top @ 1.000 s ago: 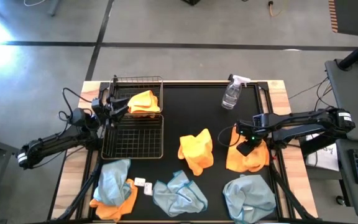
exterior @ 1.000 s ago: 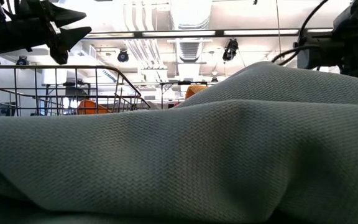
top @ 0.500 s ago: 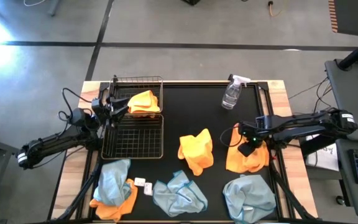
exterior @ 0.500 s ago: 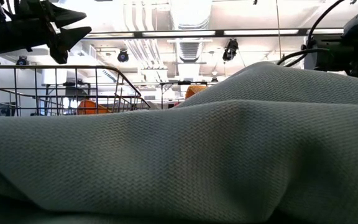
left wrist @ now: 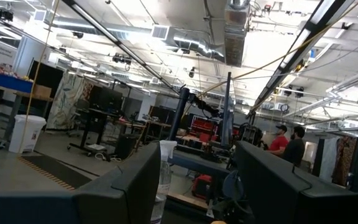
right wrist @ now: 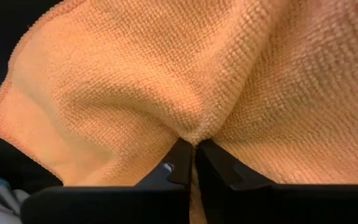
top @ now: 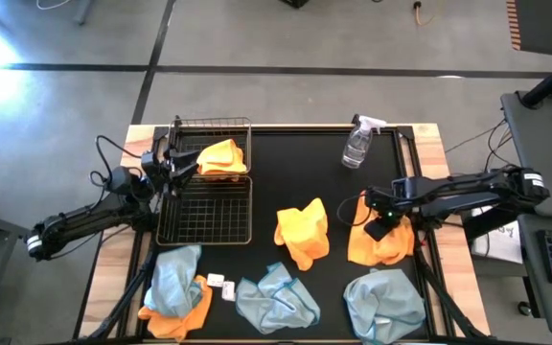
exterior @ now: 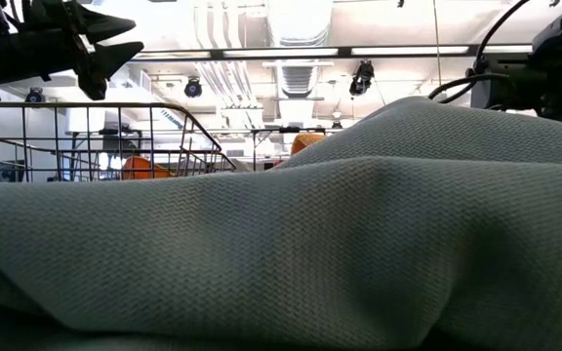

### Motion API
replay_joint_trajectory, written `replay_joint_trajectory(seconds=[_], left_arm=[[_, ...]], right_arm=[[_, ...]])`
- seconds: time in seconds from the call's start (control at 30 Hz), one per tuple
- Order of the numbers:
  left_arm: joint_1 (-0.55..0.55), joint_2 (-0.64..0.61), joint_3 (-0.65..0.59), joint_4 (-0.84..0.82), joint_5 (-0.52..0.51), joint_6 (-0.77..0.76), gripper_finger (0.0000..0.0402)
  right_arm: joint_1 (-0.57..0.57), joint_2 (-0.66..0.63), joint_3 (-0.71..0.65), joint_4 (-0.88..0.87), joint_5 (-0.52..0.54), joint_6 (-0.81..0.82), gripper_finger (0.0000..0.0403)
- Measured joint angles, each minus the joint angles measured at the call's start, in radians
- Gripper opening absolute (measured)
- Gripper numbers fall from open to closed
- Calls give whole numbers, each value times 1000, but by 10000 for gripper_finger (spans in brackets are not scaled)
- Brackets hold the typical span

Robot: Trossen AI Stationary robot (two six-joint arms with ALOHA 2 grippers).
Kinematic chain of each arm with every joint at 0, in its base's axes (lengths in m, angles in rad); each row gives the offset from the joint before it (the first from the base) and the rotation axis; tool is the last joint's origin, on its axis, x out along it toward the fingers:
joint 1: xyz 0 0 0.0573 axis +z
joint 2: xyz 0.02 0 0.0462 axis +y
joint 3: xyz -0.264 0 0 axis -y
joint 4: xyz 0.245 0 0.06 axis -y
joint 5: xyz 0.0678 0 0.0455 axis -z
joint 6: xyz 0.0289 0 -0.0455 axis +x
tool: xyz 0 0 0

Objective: Sort microfiber towel by color & place in baskets
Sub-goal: Put the top right orange microfiber towel into the top wire basket

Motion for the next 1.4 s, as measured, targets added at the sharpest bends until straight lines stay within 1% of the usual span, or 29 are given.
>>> replay_joint_trajectory(seconds=[0.2,0.47,0.8,1.03,1.13,1.27,1.4], left_arm=[[0,0,0,0,0,0,194],[0,0,0,0,0,0,194],[0,0,0,0,0,0,194],[0,0,0,0,0,-1,194],[0,0,0,0,0,0,194],[0,0,0,-7,0,0,194],[0,0,0,-15,0,0,194]], right_arm=[[0,0,45,-1,5,-29,9],[0,0,170,-2,23,-78,9],[0,-1,374,-2,135,-187,9],[0,-1,496,14,275,-286,9],[0,-1,538,52,340,-328,9],[0,-1,578,151,408,-382,9],[-1,-1,599,284,430,-442,9]])
